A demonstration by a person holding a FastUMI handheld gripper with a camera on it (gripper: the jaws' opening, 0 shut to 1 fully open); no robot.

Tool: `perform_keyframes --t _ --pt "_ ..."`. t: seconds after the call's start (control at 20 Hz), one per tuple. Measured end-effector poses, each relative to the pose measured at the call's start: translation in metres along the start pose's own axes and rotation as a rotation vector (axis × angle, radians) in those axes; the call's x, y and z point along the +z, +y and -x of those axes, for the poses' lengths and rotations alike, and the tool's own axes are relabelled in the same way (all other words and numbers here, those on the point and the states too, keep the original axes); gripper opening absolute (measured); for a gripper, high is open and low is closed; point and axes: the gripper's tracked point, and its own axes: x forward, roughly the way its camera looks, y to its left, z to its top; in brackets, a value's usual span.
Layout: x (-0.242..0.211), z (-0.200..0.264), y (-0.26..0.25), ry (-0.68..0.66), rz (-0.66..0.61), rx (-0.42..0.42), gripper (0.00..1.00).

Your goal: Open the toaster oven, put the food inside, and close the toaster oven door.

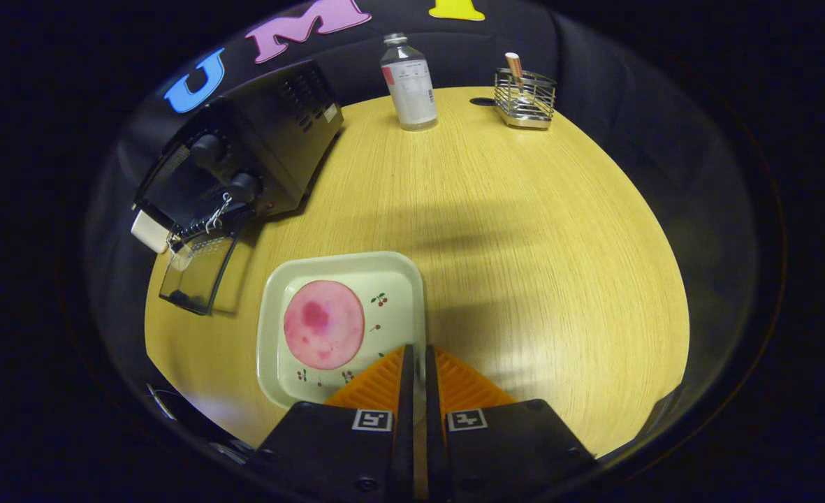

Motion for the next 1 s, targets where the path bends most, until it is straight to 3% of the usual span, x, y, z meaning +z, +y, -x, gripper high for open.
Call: perform_keyframes --t 0.05,0.2,0.45,0.75,1.0 --pt "-0.001 -0.001 0.001 0.001 -0.018 0.010 0.09" --pt "-0.003 0.000 0.004 0.008 -0.046 0.029 0.06" --pt "-0.012 0.001 0.018 0.032 -0.280 0.118 0.06" --pt "0.008 0.027 0.019 -0.057 -0.535 0.144 0.06" --pt "0.012 0.057 0.017 -0.149 -0.629 0.135 0.06"
